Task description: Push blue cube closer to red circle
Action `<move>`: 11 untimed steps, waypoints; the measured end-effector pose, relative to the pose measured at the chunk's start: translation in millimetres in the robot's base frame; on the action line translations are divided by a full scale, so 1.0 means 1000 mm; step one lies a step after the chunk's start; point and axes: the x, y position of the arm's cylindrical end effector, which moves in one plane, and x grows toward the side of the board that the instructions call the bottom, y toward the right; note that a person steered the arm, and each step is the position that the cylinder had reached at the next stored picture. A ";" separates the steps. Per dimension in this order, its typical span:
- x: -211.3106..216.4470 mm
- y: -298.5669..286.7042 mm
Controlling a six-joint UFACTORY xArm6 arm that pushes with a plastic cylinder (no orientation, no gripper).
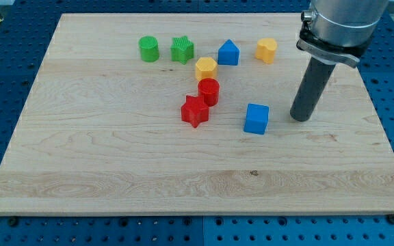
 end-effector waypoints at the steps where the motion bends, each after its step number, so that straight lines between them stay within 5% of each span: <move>1: 0.019 -0.007; 5: 0.018 -0.094; 8: 0.018 -0.058; 11: 0.013 -0.086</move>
